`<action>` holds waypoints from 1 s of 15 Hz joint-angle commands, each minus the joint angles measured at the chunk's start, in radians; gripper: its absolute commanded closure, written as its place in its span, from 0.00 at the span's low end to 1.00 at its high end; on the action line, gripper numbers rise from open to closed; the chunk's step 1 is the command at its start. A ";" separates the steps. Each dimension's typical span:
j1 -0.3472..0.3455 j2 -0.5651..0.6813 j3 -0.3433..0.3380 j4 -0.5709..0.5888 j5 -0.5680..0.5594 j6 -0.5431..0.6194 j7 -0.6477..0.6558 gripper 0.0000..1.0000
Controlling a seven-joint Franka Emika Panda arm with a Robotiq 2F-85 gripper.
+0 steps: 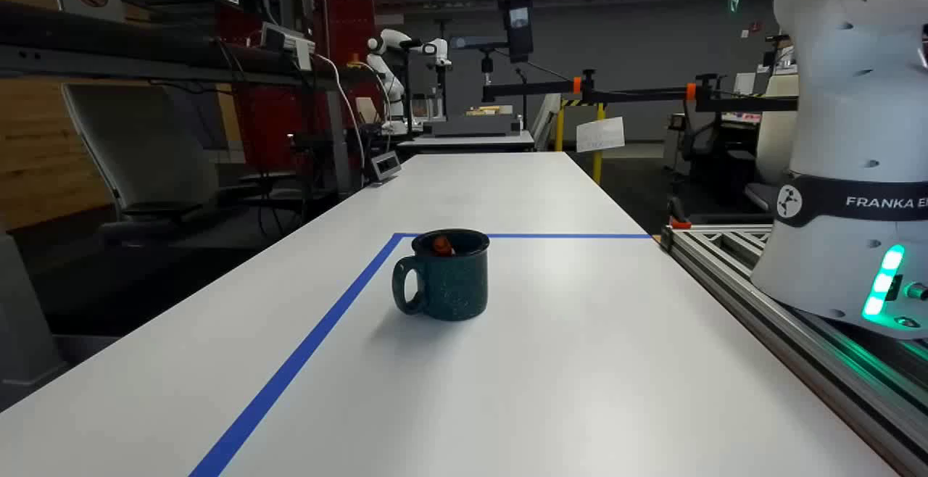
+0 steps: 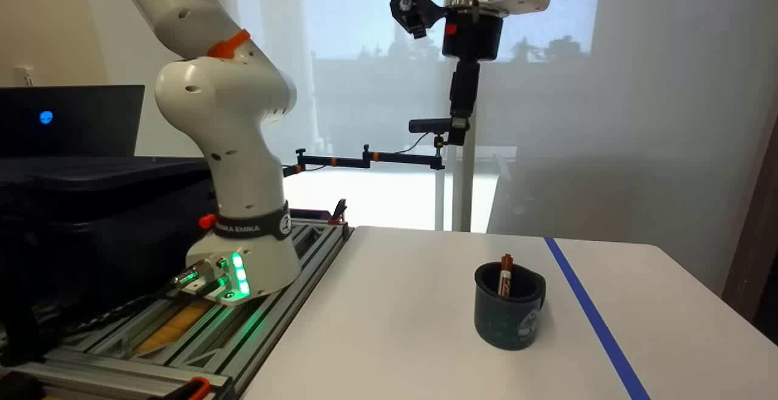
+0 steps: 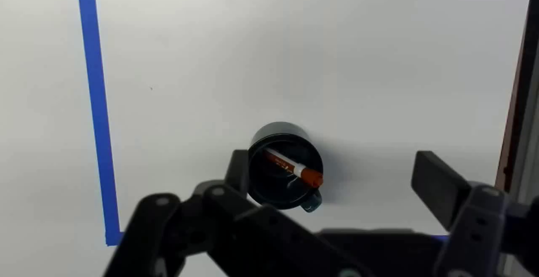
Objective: Remove the marker from the cup
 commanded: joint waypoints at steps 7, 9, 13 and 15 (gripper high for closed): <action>0.002 0.000 -0.002 0.001 -0.001 -0.002 0.001 0.00; 0.002 0.000 -0.002 0.001 -0.001 -0.002 0.001 0.00; 0.021 -0.013 0.006 -0.004 -0.032 0.010 -0.065 0.00; 0.040 0.052 -0.014 0.046 -0.054 -0.021 -0.179 0.00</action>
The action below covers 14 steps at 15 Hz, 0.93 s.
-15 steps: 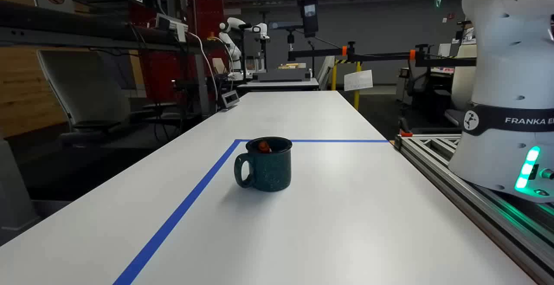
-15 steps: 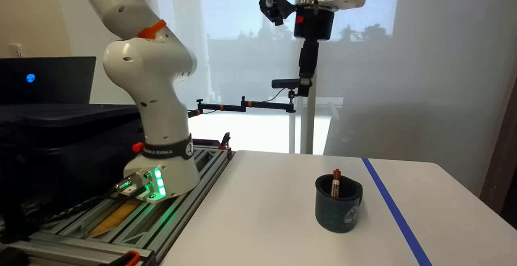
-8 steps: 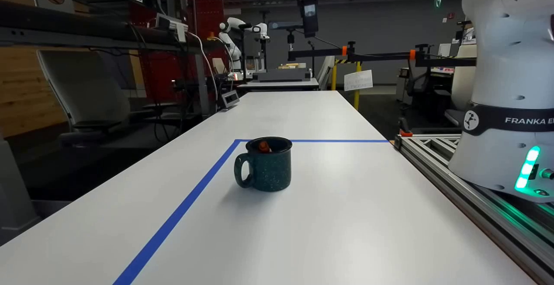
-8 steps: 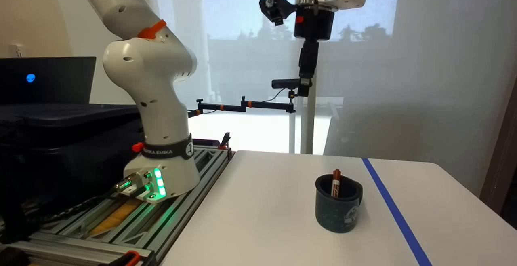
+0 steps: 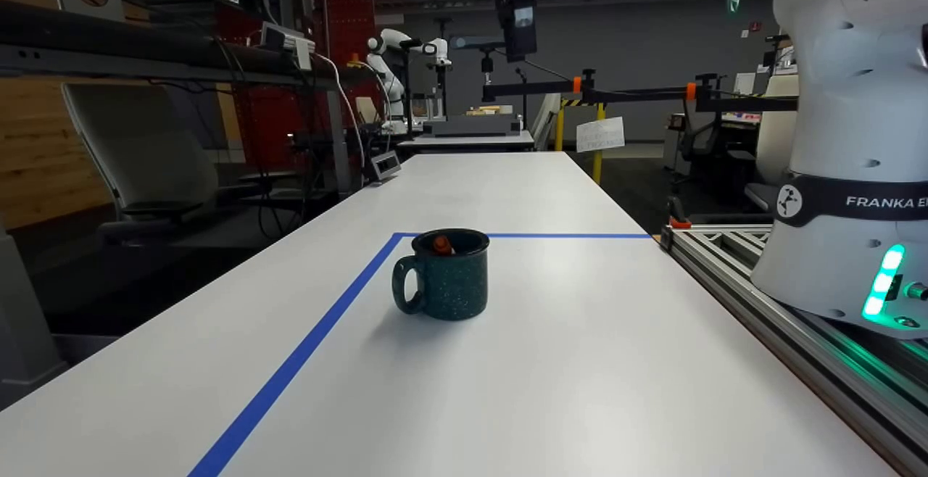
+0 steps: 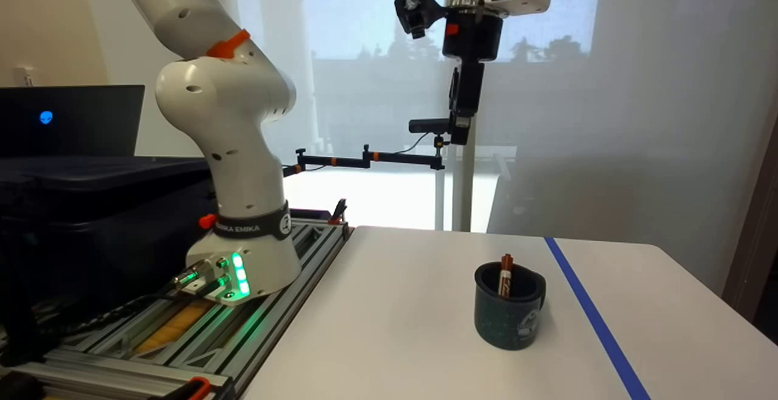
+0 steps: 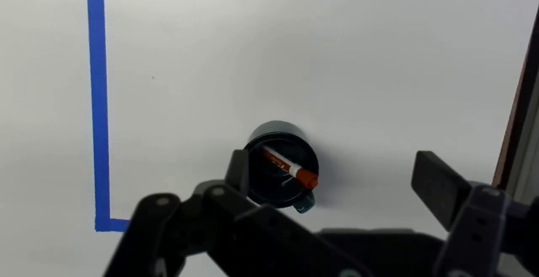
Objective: Remove the marker from the cup
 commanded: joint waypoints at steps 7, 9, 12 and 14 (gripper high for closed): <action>0.044 0.153 -0.042 0.104 -0.025 -0.003 -0.294 0.00; 0.043 0.164 -0.042 0.104 -0.024 -0.002 -0.292 0.00; 0.060 0.161 -0.047 0.103 -0.038 0.006 -0.381 0.00; 0.068 0.188 -0.079 0.099 -0.014 0.045 -0.497 0.00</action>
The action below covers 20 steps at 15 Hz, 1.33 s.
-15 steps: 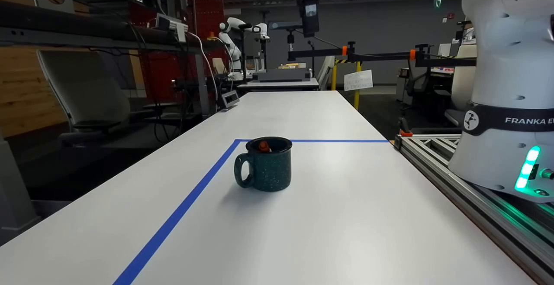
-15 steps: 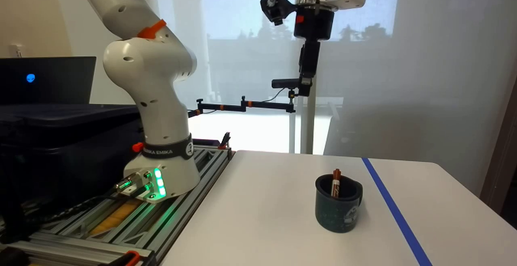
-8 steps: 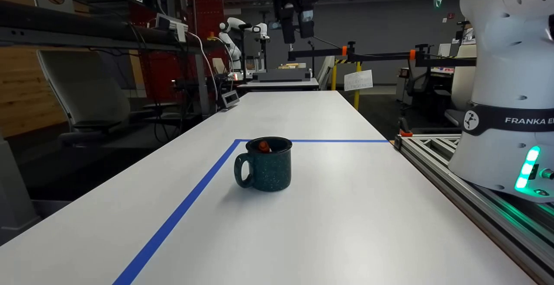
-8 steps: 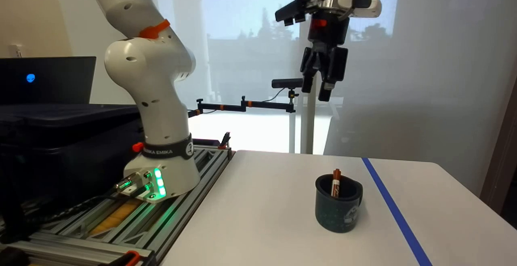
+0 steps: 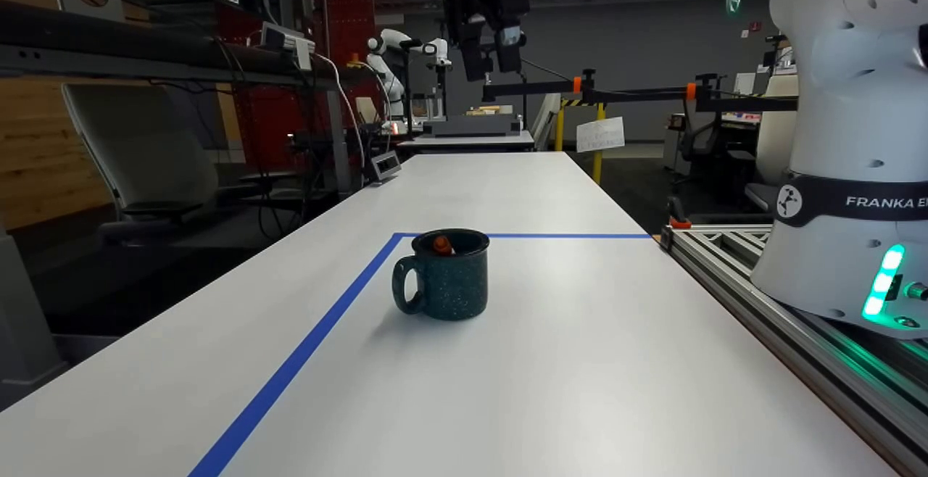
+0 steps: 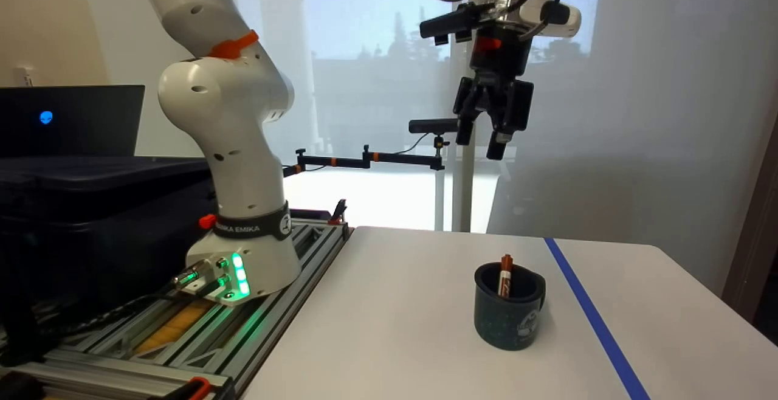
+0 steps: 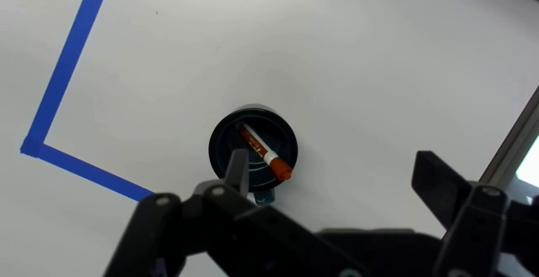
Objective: Remove the marker from the cup
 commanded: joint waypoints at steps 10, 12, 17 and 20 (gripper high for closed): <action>0.005 0.118 -0.161 -0.048 0.191 0.120 -0.799 0.00; 0.003 0.107 -0.163 -0.080 0.261 0.218 -0.885 0.00; -0.012 0.147 -0.152 -0.092 0.394 0.347 -0.947 0.00; -0.016 0.185 -0.156 -0.105 0.440 0.410 -0.977 0.00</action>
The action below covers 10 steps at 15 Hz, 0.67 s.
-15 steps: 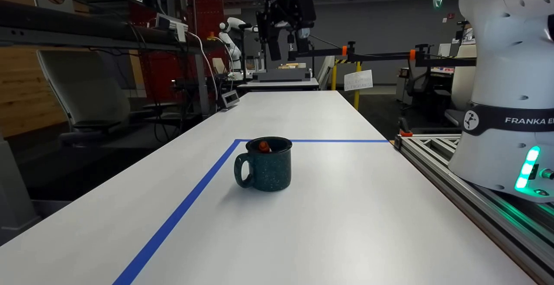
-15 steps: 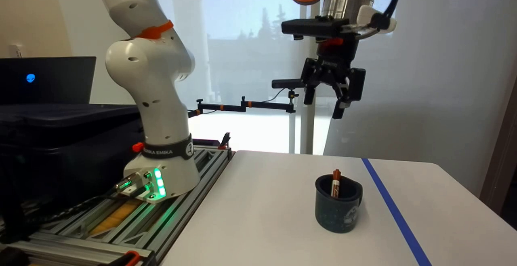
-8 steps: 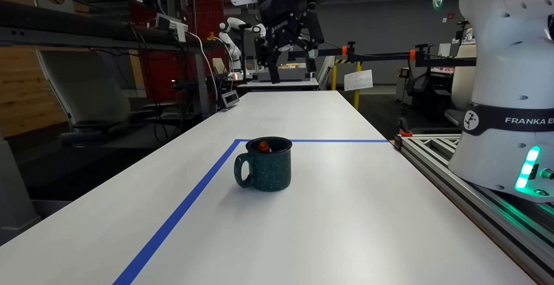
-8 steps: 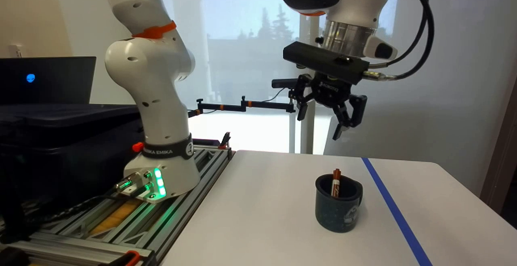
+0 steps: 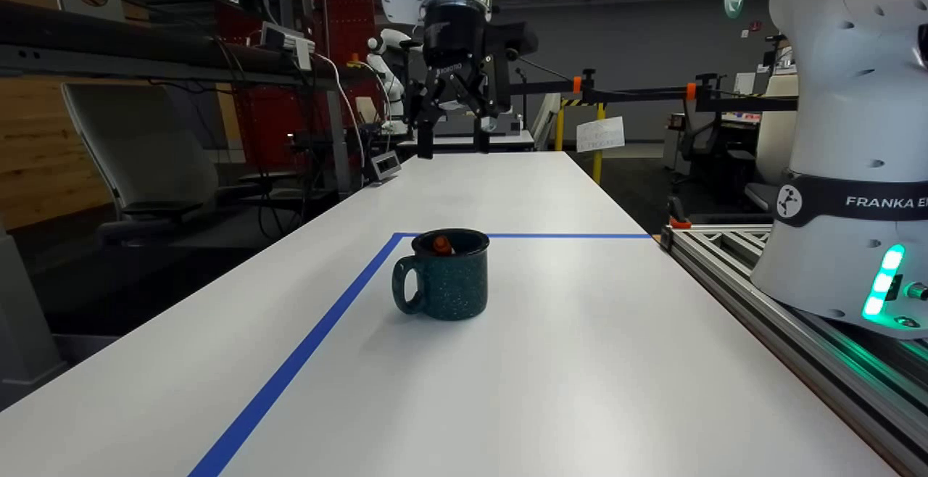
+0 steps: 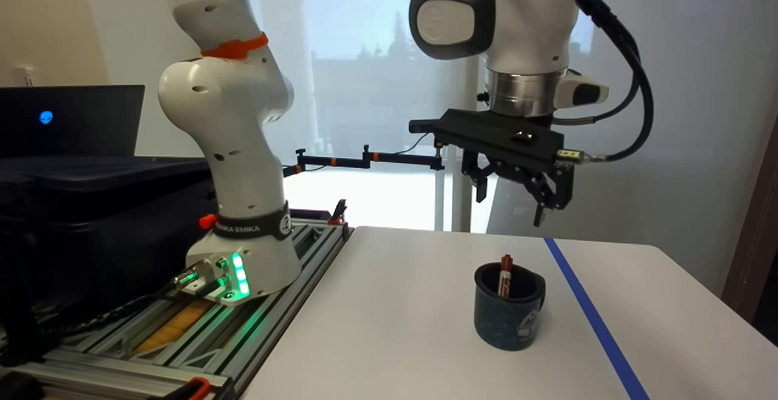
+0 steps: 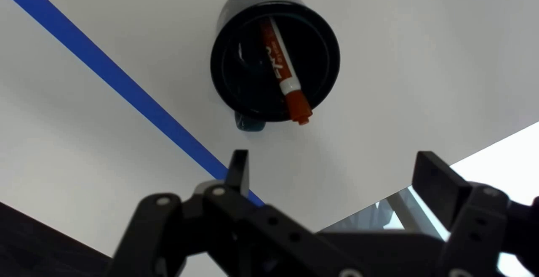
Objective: Remove the marker from the cup
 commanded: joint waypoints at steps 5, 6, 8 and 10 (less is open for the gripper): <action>-0.019 0.022 0.026 -0.002 0.021 -0.008 -0.078 0.00; -0.017 0.029 0.024 0.000 0.035 -0.006 -0.105 0.00; -0.018 0.053 0.023 0.004 0.055 0.006 -0.152 0.00; -0.021 0.077 0.027 0.005 0.070 0.017 -0.189 0.00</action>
